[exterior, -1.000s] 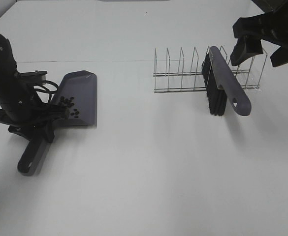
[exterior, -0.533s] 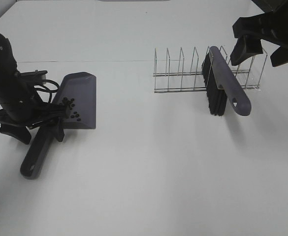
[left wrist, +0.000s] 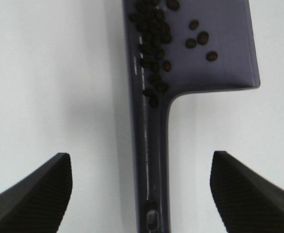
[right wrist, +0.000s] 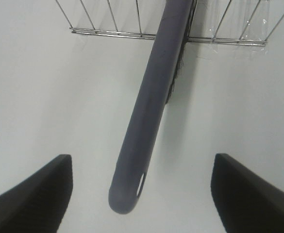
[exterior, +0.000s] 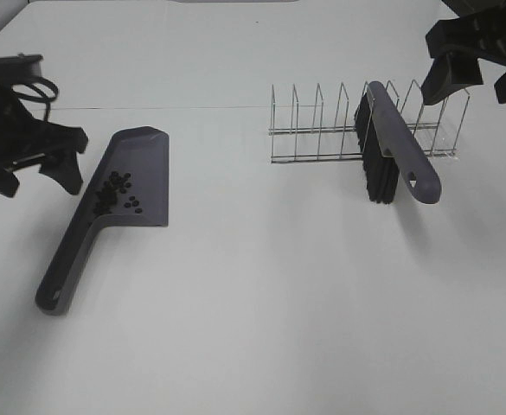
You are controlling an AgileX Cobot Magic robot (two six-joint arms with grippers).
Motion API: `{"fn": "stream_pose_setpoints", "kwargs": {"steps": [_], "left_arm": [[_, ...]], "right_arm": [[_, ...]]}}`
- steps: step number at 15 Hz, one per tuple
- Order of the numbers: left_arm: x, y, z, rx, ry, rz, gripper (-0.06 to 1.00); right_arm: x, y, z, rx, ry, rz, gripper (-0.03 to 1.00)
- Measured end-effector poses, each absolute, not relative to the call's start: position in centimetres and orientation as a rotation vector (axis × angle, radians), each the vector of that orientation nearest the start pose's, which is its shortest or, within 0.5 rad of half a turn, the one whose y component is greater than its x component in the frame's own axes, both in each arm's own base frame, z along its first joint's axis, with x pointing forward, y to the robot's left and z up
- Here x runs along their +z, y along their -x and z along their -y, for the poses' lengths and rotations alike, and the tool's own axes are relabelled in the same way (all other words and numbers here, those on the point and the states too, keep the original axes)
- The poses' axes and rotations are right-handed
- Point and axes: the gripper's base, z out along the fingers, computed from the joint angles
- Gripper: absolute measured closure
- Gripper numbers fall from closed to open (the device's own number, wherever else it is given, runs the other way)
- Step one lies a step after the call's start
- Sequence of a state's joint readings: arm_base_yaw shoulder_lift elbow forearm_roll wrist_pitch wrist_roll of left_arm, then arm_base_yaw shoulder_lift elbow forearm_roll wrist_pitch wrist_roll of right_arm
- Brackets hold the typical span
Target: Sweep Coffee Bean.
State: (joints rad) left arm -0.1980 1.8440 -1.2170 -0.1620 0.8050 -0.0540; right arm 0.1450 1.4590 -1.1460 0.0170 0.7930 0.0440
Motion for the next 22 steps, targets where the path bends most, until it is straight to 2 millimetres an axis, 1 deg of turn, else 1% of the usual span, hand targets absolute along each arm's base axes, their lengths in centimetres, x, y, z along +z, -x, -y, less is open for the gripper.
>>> {"fn": "stream_pose_setpoints", "kwargs": {"steps": [1,2,4,5,7,8,9,10,12,13,15,16,17,18,20,21,22], "left_arm": [[20.1,-35.1,6.8,-0.224,-0.039,-2.886,0.22],[21.5,-35.0,5.0,-0.211,-0.003,-2.858,0.22],[23.5,-34.2,1.7,-0.176,0.050,-2.844,0.22],[24.1,-33.8,0.9,-0.164,0.060,-2.844,0.22],[26.1,-32.5,-1.5,-0.112,0.085,-2.825,0.22],[27.2,-31.8,-2.3,-0.067,0.078,-2.808,0.22],[28.1,-31.3,-2.6,-0.041,0.073,-2.788,0.22],[29.7,-30.3,-2.6,-0.037,0.074,-2.748,0.22],[30.4,-29.5,-2.5,-0.042,0.071,-2.755,0.22],[31.0,-28.9,-2.4,-0.042,0.065,-2.757,0.22],[32.3,-27.3,-2.2,-0.039,0.060,-2.733,0.22],[32.6,-26.7,-2.2,-0.039,0.058,-2.728,0.22],[32.8,-25.4,-2.0,-0.038,0.055,-2.725,0.22],[32.7,-23.7,-1.9,-0.036,0.051,-2.717,0.22],[32.0,-20.0,-1.5,-0.034,0.045,-2.709,0.22],[30.6,-16.4,-1.1,-0.034,0.044,-2.705,0.22],[30.7,-16.0,-1.1,-0.033,0.044,-2.695,0.22]], "right_arm": [[30.0,-29.6,-4.3,0.072,0.121,-2.591,0.23],[30.1,-29.4,-4.3,0.064,0.122,-2.600,0.23],[30.1,-29.3,-4.1,0.043,0.127,-2.612,0.23],[30.1,-29.2,-4.1,0.038,0.129,-2.612,0.23],[30.1,-29.2,-3.9,0.032,0.122,-2.621,0.23],[30.0,-29.2,-3.5,0.033,0.092,-2.634,0.23],[29.9,-29.0,-2.8,0.026,0.055,-2.669,0.23],[29.7,-28.2,-1.6,-0.010,0.014,-2.750,0.23],[30.1,-27.3,-1.4,-0.034,0.014,-2.792,0.23],[30.7,-26.6,-1.3,-0.036,0.013,-2.793,0.23],[32.2,-24.9,-1.2,-0.032,0.010,-2.746,0.23],[32.6,-23.9,-1.1,-0.031,0.016,-2.728,0.23],[32.9,-23.2,-1.1,-0.032,0.022,-2.714,0.23],[33.1,-21.8,-1.0,-0.034,0.036,-2.699,0.23],[32.6,-19.1,-0.8,-0.037,0.053,-2.692,0.23],[31.8,-16.2,-0.6,-0.037,0.055,-2.672,0.23],[31.1,-14.8,-0.5,-0.037,0.056,-2.670,0.23]]}}
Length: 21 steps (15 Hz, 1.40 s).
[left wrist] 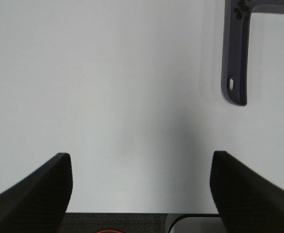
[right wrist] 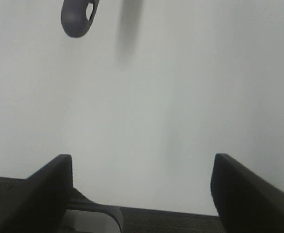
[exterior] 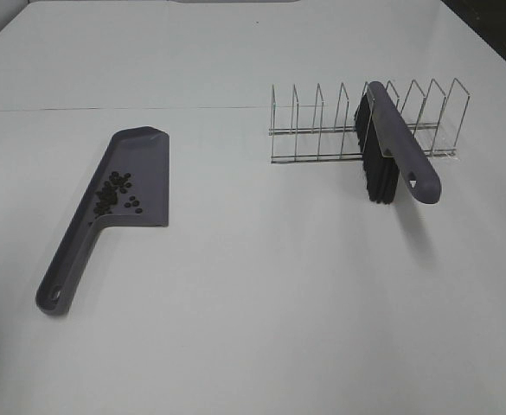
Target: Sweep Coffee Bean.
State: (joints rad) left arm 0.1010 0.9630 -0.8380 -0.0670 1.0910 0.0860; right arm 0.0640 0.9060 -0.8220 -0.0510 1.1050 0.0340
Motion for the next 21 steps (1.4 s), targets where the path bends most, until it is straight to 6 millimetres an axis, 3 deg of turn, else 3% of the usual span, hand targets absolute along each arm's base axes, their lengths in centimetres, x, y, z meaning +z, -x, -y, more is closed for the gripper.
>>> {"fn": "stream_pose_setpoints", "kwargs": {"steps": [5,9,13,21], "left_arm": [[30.7,-16.0,-1.1,-0.033,0.044,-2.695,0.22],[30.7,-16.0,-1.1,-0.033,0.044,-2.695,0.22],[30.7,-16.0,-1.1,-0.033,0.044,-2.695,0.22],[30.7,-16.0,-1.1,-0.033,0.044,-2.695,0.22]], "right_arm": [[27.8,-9.2,-0.3,-0.018,0.050,-2.630,0.23],[25.4,-6.2,-0.3,0.018,0.063,-2.583,0.23],[25.3,-4.9,-0.8,0.080,0.151,-2.511,0.23],[26.0,-2.6,-0.7,0.085,0.154,-2.345,0.23]]}}
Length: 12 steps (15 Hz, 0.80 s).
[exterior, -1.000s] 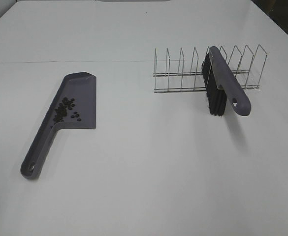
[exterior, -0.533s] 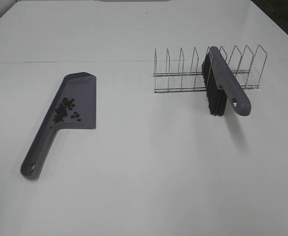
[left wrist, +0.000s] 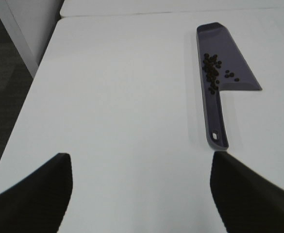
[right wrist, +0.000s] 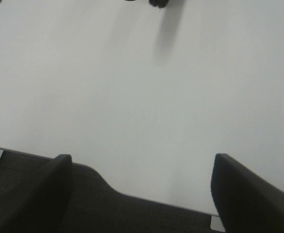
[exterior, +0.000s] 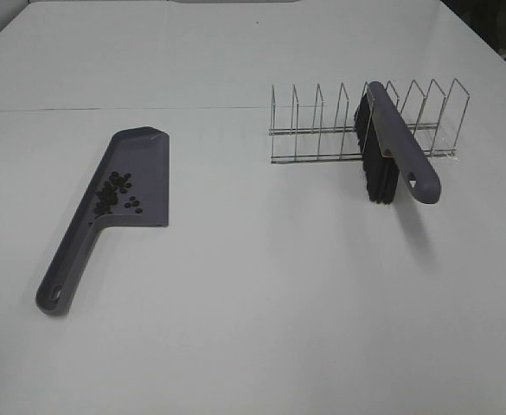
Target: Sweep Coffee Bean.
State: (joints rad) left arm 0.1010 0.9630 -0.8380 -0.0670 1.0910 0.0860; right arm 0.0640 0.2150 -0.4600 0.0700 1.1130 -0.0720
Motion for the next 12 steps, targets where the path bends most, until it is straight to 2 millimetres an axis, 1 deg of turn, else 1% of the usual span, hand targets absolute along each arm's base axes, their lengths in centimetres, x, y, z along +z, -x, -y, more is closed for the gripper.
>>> {"fn": "stream_pose_setpoints", "kwargs": {"steps": [4,8,12], "left_arm": [[30.7,-16.0,-1.1,-0.033,0.044,-2.695,0.22],[30.7,-16.0,-1.1,-0.033,0.044,-2.695,0.22],[30.7,-16.0,-1.1,-0.033,0.044,-2.695,0.22]], "right_arm": [[26.1,-1.4,-0.7,0.083,0.152,-2.257,0.23],[26.2,0.4,-0.6,0.082,0.149,-2.128,0.23],[26.2,0.4,-0.6,0.082,0.149,-2.126,0.23]]}}
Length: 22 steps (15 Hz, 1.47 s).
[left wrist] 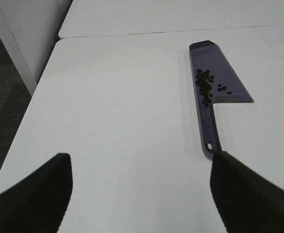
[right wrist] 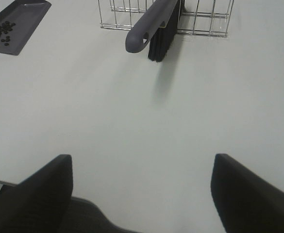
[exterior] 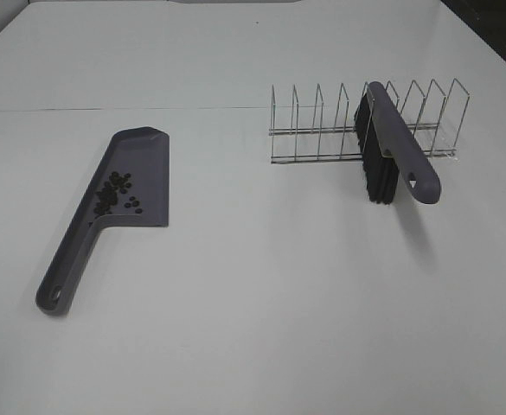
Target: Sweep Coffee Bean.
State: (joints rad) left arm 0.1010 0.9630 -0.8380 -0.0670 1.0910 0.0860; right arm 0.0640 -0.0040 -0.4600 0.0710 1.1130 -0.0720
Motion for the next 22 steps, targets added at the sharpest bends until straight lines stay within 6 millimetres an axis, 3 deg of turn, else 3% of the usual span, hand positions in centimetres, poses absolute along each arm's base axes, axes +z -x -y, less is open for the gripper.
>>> {"fn": "stream_pose_setpoints", "kwargs": {"steps": [22], "left_arm": [[30.73,-16.04,-1.08,-0.033,0.044,-2.695,0.22]], "right_arm": [[26.22,0.39,-0.54,0.095,0.121,-2.128,0.23]]}}
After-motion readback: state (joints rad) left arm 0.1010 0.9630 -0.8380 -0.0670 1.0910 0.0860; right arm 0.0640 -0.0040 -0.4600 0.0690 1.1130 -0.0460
